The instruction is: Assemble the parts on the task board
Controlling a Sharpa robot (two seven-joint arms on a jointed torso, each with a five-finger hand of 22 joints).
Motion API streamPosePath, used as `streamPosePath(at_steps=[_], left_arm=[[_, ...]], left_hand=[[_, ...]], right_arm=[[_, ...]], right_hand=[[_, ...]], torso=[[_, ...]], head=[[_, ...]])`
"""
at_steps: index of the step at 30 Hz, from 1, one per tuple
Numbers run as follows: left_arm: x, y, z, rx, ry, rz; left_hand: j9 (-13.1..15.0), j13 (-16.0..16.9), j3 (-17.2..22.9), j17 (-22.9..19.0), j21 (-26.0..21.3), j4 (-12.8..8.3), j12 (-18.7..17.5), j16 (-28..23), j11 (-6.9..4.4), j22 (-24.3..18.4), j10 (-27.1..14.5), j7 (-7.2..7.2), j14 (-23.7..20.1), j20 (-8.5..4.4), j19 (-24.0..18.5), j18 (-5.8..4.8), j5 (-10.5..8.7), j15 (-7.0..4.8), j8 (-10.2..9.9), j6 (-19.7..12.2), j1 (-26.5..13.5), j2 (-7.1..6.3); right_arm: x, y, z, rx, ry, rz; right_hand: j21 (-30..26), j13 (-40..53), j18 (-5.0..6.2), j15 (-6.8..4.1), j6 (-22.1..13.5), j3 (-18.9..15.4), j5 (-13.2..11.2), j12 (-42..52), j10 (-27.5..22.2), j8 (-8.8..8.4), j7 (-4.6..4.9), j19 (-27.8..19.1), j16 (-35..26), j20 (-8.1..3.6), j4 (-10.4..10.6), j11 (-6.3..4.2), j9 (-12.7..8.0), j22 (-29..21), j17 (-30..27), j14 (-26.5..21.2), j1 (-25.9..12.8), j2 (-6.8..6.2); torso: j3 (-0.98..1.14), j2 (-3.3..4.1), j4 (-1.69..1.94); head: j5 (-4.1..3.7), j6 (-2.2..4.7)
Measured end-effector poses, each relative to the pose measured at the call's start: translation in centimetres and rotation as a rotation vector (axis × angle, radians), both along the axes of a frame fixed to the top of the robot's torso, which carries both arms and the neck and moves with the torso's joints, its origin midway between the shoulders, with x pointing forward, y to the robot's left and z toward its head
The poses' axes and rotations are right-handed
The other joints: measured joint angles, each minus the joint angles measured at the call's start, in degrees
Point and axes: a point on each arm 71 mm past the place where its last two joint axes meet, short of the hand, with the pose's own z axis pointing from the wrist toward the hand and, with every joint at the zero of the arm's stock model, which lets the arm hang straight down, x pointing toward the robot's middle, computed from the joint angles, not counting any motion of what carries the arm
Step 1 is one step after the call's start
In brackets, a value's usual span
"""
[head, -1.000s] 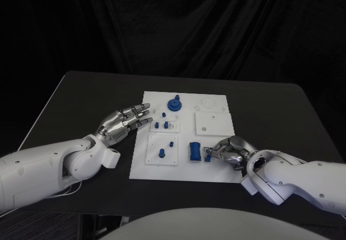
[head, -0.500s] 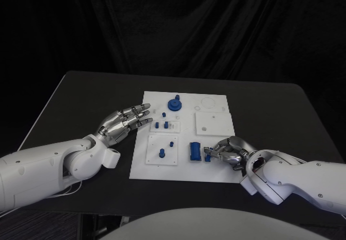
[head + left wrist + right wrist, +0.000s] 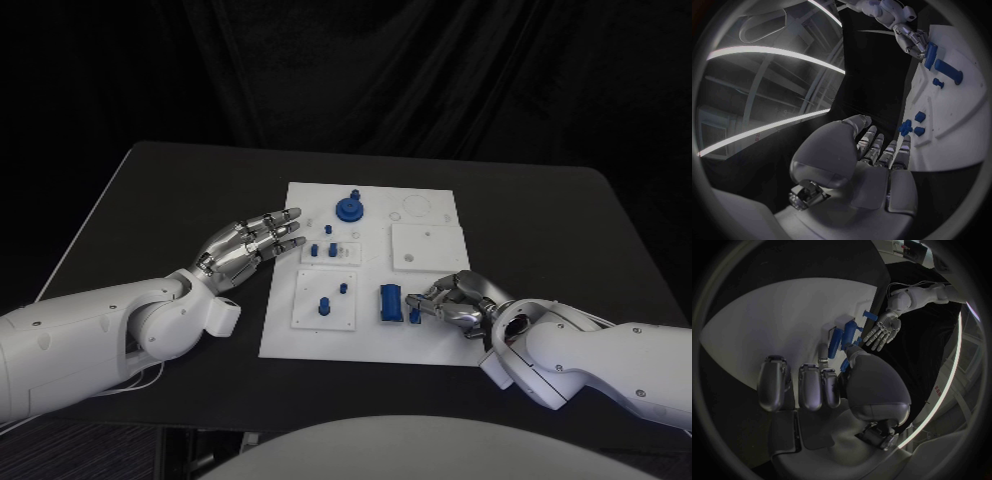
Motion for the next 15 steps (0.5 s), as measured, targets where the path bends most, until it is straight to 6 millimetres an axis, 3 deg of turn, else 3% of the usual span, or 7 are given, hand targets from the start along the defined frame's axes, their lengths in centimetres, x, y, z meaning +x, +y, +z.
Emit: streamPosePath(at_steps=[9,15], left_arm=[[-0.05,-0.03,-0.07,0.000,0.003,-0.002],[-0.07,-0.01,-0.10,0.001,0.005,-0.002]], left_hand=[[0.0,0.0,0.0,0.0,0.0,0.0,0.0,0.0,0.00,0.0,0.0,0.00,0.0,0.00,0.0,0.00,0.00,0.00,0.0,0.0,0.0,0.00],[0.0,0.0,0.0,0.0,0.0,0.0,0.0,0.0,0.00,0.0,0.0,0.00,0.0,0.00,0.0,0.00,0.00,0.00,0.0,0.0,0.0,0.00]], right_arm=[[0.06,0.09,0.18,0.000,-0.027,0.012],[0.10,0.08,0.30,-0.001,-0.045,0.016]], right_hand=[[0.0,0.0,0.00,0.00,-1.2,-1.5,0.0,0.0,0.0,2.85,-0.23,0.0,0.0,0.00,0.2,0.00,2.4,0.0,-0.1,0.0,0.0,0.02],[0.0,0.0,0.00,0.00,-2.4,-2.5,0.3,0.0,-0.1,5.53,-0.53,0.0,0.0,0.00,0.0,-0.10,4.9,0.0,-0.1,0.0,0.9,0.86]], torso=[[0.00,-0.03,-0.02],[0.01,-0.02,-0.04]], head=[[0.07,0.00],[0.13,0.00]])
